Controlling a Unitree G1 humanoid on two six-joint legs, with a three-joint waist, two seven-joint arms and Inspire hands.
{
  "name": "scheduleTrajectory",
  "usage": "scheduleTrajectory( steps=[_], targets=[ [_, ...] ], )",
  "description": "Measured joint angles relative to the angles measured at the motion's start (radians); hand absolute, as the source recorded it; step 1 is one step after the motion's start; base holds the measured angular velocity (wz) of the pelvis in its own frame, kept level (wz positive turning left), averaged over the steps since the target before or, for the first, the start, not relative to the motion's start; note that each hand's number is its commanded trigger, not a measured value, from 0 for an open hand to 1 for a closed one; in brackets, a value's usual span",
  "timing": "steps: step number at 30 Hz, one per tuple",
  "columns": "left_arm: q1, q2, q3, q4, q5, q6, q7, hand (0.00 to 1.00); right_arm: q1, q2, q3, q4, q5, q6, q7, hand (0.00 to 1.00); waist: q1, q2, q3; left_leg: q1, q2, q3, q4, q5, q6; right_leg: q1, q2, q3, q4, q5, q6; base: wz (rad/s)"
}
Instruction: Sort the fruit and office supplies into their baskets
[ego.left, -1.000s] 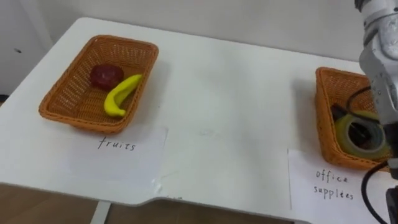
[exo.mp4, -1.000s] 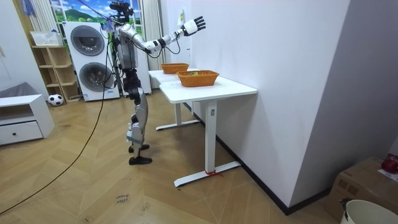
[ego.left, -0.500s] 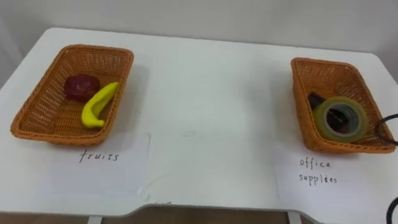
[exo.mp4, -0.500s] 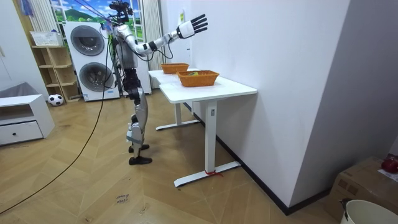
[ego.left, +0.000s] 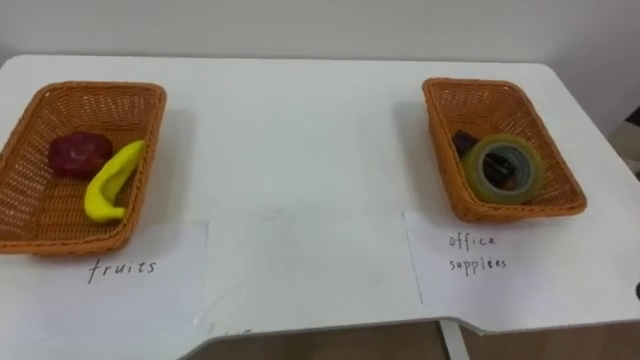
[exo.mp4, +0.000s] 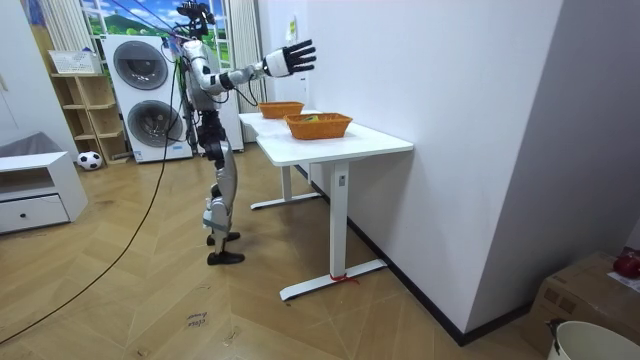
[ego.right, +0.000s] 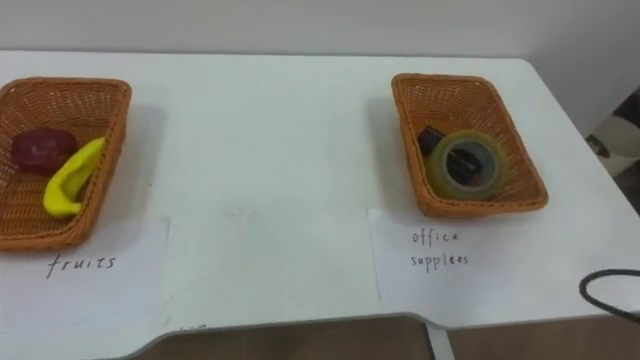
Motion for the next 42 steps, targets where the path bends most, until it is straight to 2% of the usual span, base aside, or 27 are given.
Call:
scheduleTrajectory(
  steps=[7, 10, 13, 15, 16, 18, 23, 27, 31, 35, 42],
  targets=[
    [-0.010, -0.005, 0.008, -0.009, 0.000, 0.000, 0.014, 0.00, 0.086, 0.008, -0.051, 0.083, 0.057, -0.001, -0.083, 0.00, 0.001, 0.001, -0.0027, 0.001, 0.000, 0.018, -0.006, 0.000, 0.000, -0.009, 0.000, 0.009, 0.003, 0.000, 0.000, -0.06],
    [-0.012, -0.005, 0.008, -0.009, -0.018, 0.000, 0.017, 0.00, 0.106, 0.031, -0.068, 0.123, 0.093, -0.005, -0.125, 0.00, 0.000, 0.002, -0.0029, 0.001, 0.001, 0.019, -0.006, -0.001, 0.000, -0.010, 0.001, 0.008, 0.003, 0.000, 0.000, 0.00],
    [-0.010, -0.006, 0.012, -0.015, -0.018, 0.001, 0.017, 0.00, 0.152, 0.056, -0.076, 0.153, 0.097, -0.021, -0.149, 0.00, 0.003, 0.007, -0.0055, 0.000, 0.004, 0.022, -0.005, -0.004, -0.001, -0.012, 0.002, 0.008, 0.003, 0.000, -0.001, 0.00],
    [-0.006, -0.010, 0.012, -0.022, -0.017, 0.002, 0.016, 0.00, 0.186, 0.076, -0.083, 0.182, 0.110, -0.024, -0.160, 0.00, 0.003, 0.017, -0.0100, 0.001, 0.003, 0.023, -0.006, -0.004, -0.001, -0.012, 0.002, 0.009, 0.003, 0.000, -0.001, 0.00],
    [-0.006, -0.011, 0.012, -0.022, -0.017, 0.002, 0.016, 0.00, 0.191, 0.082, -0.090, 0.188, 0.117, -0.024, -0.163, 0.00, 0.004, 0.015, -0.0084, 0.002, 0.003, 0.023, -0.007, -0.004, -0.001, -0.013, 0.002, 0.010, 0.003, 0.000, -0.001, -0.04],
    [-0.007, -0.011, 0.013, -0.026, -0.017, 0.002, 0.016, 0.00, 0.221, 0.104, -0.106, 0.201, 0.139, -0.030, -0.182, 0.00, 0.006, 0.028, -0.0082, 0.010, 0.002, 0.026, -0.012, -0.004, -0.001, -0.009, 0.002, 0.015, 0.005, 0.000, 0.000, -0.06],
    [-0.016, -0.015, 0.034, -0.029, -0.018, 0.001, 0.008, 0.00, 0.248, 0.152, -0.110, 0.291, 0.148, -0.048, -0.205, 0.00, 0.006, 0.036, -0.0056, 0.014, 0.001, 0.028, -0.015, -0.004, -0.001, -0.014, 0.004, 0.035, 0.013, 0.000, 0.000, -0.07],
    [-0.012, -0.041, 0.048, -0.027, -0.032, 0.001, 0.008, 0.00, 0.275, 0.207, -0.113, 0.359, 0.147, -0.049, -0.227, 0.00, 0.010, 0.038, -0.0038, 0.014, 0.000, 0.042, -0.017, -0.004, 0.000, -0.023, 0.003, 0.041, 0.015, -0.002, 0.001, -0.09],
    [-0.004, -0.044, 0.047, -0.026, -0.038, 0.000, 0.007, 0.00, 0.294, 0.243, -0.101, 0.433, 0.144, -0.060, -0.225, 0.00, 0.010, 0.036, -0.0030, 0.014, 0.000, 0.044, -0.018, -0.004, 0.000, -0.023, 0.003, 0.046, 0.012, -0.003, 0.001, -0.05],
    [-0.003, -0.045, 0.047, -0.025, -0.038, 0.000, 0.004, 0.00, 0.295, 0.281, -0.093, 0.509, 0.147, -0.061, -0.223, 0.00, 0.010, 0.042, -0.0010, 0.013, -0.001, 0.044, -0.020, -0.004, 0.000, -0.027, 0.002, 0.046, 0.012, -0.004, 0.003, 0.00],
    [-0.007, -0.049, 0.034, -0.014, -0.077, -0.019, -0.021, 0.00, 0.336, 0.322, 0.009, 0.583, 0.104, -0.072, -0.132, 0.00, 0.022, 0.049, -0.0019, 0.013, 0.000, 0.044, -0.021, -0.005, 0.000, -0.028, 0.002, 0.045, 0.014, -0.008, 0.003, 0.00]
  ],
)
